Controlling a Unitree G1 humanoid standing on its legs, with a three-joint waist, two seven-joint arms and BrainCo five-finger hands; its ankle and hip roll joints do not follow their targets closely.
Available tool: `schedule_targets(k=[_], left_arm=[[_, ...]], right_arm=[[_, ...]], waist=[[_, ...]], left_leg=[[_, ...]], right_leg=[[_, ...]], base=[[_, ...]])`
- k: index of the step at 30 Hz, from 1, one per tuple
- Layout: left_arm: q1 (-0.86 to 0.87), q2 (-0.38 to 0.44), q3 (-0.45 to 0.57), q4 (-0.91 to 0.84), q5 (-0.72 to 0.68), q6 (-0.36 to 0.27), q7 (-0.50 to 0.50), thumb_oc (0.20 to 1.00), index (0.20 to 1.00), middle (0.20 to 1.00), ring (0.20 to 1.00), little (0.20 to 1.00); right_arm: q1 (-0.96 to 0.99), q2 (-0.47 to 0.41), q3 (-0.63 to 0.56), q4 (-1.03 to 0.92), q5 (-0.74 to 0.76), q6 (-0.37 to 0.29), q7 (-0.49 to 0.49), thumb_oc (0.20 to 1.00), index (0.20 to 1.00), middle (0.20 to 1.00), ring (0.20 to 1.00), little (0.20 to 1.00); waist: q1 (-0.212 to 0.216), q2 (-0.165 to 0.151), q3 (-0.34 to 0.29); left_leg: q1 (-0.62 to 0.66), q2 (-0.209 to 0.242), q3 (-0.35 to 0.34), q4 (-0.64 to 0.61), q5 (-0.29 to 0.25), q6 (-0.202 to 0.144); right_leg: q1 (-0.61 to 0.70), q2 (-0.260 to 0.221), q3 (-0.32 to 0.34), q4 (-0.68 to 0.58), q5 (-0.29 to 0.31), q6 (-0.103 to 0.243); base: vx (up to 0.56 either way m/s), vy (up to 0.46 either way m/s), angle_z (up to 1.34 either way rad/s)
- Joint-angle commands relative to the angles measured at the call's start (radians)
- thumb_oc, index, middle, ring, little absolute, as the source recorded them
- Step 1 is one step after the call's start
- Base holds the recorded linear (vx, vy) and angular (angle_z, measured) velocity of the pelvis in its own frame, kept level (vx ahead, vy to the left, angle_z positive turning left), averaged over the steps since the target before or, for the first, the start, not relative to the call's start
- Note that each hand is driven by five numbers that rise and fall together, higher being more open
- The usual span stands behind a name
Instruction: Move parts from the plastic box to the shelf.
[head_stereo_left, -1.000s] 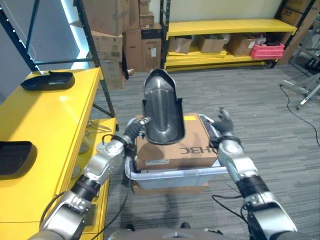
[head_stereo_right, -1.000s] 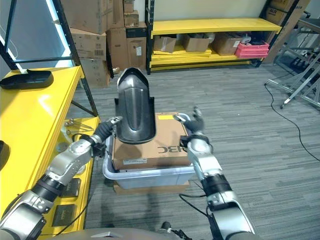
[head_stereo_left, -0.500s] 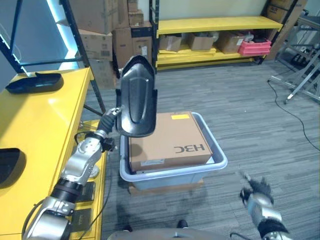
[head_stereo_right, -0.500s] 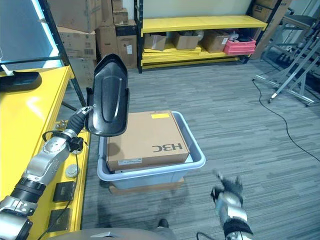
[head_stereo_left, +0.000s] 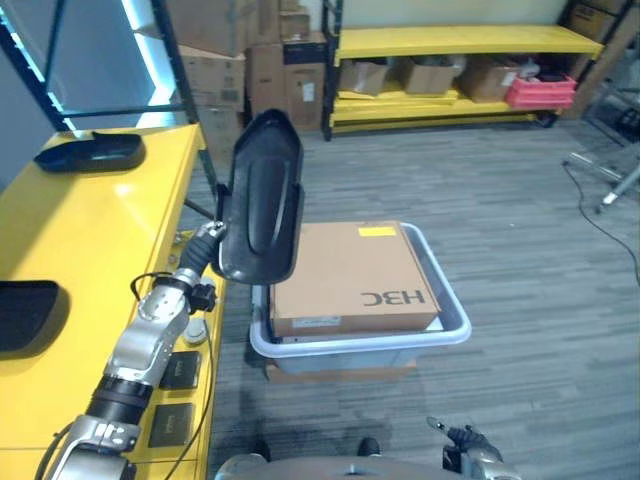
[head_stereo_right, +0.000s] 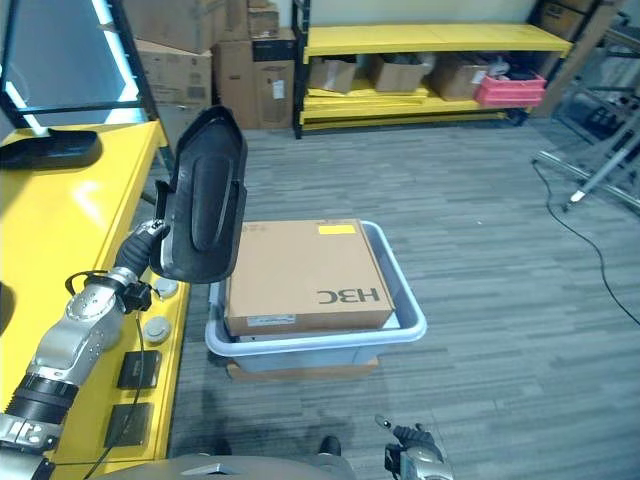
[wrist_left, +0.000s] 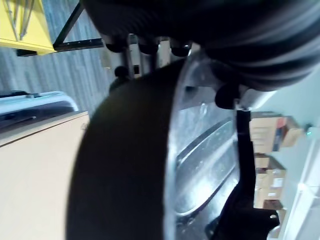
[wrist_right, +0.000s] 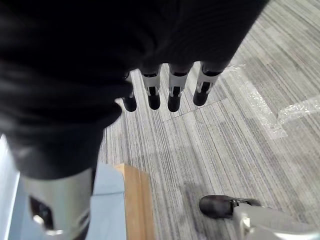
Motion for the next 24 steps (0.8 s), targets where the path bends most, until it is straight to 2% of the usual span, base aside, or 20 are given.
schedule_targets(k=[1,3,6,8,9,10,11,14,17,18,20,22,23,24], left_arm=[[-0.112,0.039,0.033,-0.058,-0.006,-0.143,0.024,0.2,0.2,0.2,0.2,0.2],[-0.105,0.034,0.051,-0.086,0.018,-0.152,0.062,0.2,0.2,0.2,0.2,0.2],[-0.063,0.044,0.097,-0.142,0.017,-0.175,0.093,0.2,0.2,0.2,0.2,0.2],[-0.032,0.048,0.128,-0.173,0.024,-0.191,0.109,0.2,0.2,0.2,0.2,0.2],[0.018,0.052,0.182,-0.21,0.031,-0.222,0.118,0.2,0.2,0.2,0.2,0.2],[0.023,0.053,0.189,-0.213,0.026,-0.225,0.114,0.2,0.2,0.2,0.2,0.2],[0.043,0.061,0.221,-0.223,0.009,-0.236,0.112,0.2,0.2,0.2,0.2,0.2],[0.071,0.072,0.277,-0.228,0.005,-0.259,0.102,0.2,0.2,0.2,0.2,0.2],[0.096,0.072,0.31,-0.212,0.016,-0.289,0.109,0.2,0.2,0.2,0.2,0.2],[0.121,0.076,0.329,-0.207,0.029,-0.316,0.128,0.2,0.2,0.2,0.2,0.2],[0.15,0.081,0.352,-0.216,0.036,-0.325,0.149,0.2,0.2,0.2,0.2,0.2],[0.17,0.082,0.373,-0.22,0.045,-0.327,0.169,0.2,0.2,0.2,0.2,0.2],[0.183,0.082,0.391,-0.224,0.048,-0.329,0.179,0.2,0.2,0.2,0.2,0.2],[0.188,0.08,0.398,-0.226,0.05,-0.334,0.182,0.2,0.2,0.2,0.2,0.2]], right_arm=[[-0.019,-0.062,-0.008,0.041,-0.081,-0.084,0.046,1.0,1.0,1.0,1.0,1.0],[-0.018,-0.072,0.028,0.05,-0.128,-0.103,0.074,1.0,1.0,1.0,1.0,1.0],[-0.016,-0.082,0.078,0.026,-0.173,-0.095,0.089,1.0,1.0,1.0,1.0,1.0],[-0.012,-0.09,0.101,0.004,-0.19,-0.077,0.099,1.0,1.0,1.0,1.0,1.0],[-0.003,-0.093,0.125,-0.011,-0.222,-0.035,0.123,1.0,1.0,1.0,1.0,1.0],[-0.002,-0.093,0.128,-0.01,-0.221,-0.028,0.124,1.0,1.0,1.0,1.0,1.0],[0.006,-0.085,0.139,0.003,-0.236,0.016,0.153,1.0,1.0,1.0,1.0,1.0],[0.033,-0.042,0.159,0.086,-0.251,0.067,0.166,1.0,1.0,1.0,1.0,1.0],[0.057,0.001,0.168,0.212,-0.29,0.05,0.175,1.0,1.0,1.0,1.0,1.0],[0.056,0.016,0.186,0.246,-0.321,0.041,0.174,1.0,1.0,1.0,1.0,1.0],[0.046,0.019,0.204,0.255,-0.346,0.046,0.184,1.0,1.0,1.0,1.0,1.0],[0.04,0.02,0.215,0.254,-0.351,0.059,0.199,1.0,1.0,1.0,1.0,1.0],[0.03,0.022,0.22,0.253,-0.355,0.076,0.215,1.0,1.0,1.0,1.0,1.0],[0.026,0.023,0.22,0.253,-0.361,0.082,0.22,1.0,1.0,1.0,1.0,1.0]], waist=[[0.007,0.042,0.001],[0.024,0.036,0.008],[0.046,0.034,0.022],[0.061,0.034,0.033],[0.085,0.038,0.052],[0.086,0.039,0.053],[0.101,0.045,0.062],[0.113,0.056,0.075],[0.12,0.066,0.079],[0.125,0.067,0.075],[0.135,0.068,0.072],[0.139,0.064,0.068],[0.14,0.064,0.064],[0.14,0.064,0.061]], left_leg=[[-0.041,-0.019,-0.105,0.087,-0.061,0.036],[-0.054,-0.002,-0.131,0.077,-0.041,0.01],[-0.087,0.022,-0.157,0.072,-0.009,-0.017],[-0.113,0.033,-0.16,0.073,0.011,-0.033],[-0.153,0.044,-0.16,0.079,0.041,-0.049],[-0.158,0.044,-0.159,0.079,0.044,-0.051],[-0.178,0.049,-0.141,0.081,0.058,-0.056],[-0.206,0.073,-0.05,0.073,0.091,-0.065],[-0.218,0.111,0.08,0.079,0.119,-0.075],[-0.206,0.118,0.121,0.078,0.111,-0.074],[-0.198,0.118,0.134,0.088,0.106,-0.073],[-0.183,0.114,0.151,0.106,0.076,-0.083],[-0.172,0.108,0.203,0.116,0.058,-0.078],[-0.165,0.103,0.224,0.113,0.05,-0.076]], right_leg=[[-0.013,0.044,0.04,0.089,-0.057,0.019],[-0.002,0.064,0.021,0.065,-0.06,0.007],[0.002,0.091,-0.009,0.056,-0.074,-0.014],[0.01,0.102,-0.03,0.05,-0.078,-0.024],[0.02,0.116,-0.069,0.047,-0.085,-0.036],[0.021,0.117,-0.075,0.047,-0.086,-0.037],[0.026,0.121,-0.106,0.051,-0.093,-0.041],[0.04,0.124,-0.195,0.063,-0.107,-0.046],[0.058,0.12,-0.287,0.071,-0.115,-0.052],[0.057,0.112,-0.32,0.073,-0.114,-0.053],[0.058,0.104,-0.339,0.076,-0.115,-0.055],[0.067,0.094,-0.345,0.08,-0.133,-0.049],[0.071,0.083,-0.377,0.08,-0.13,-0.045],[0.073,0.079,-0.39,0.078,-0.129,-0.043]], base=[[-0.06,-0.218,1.47],[-0.11,-0.269,0.94],[-0.14,-0.211,0.56],[-0.15,-0.148,0.51],[-0.14,-0.117,0.66],[-0.19,-0.143,0.63],[-0.09,-0.076,0.57],[-0.1,-0.071,0.75],[-0.05,-0.017,2.02],[-0.03,0.058,1.33],[0.02,0.063,1.22],[0.07,0.064,0.66],[-0.01,0.112,0.45],[0.05,0.185,1.13]])
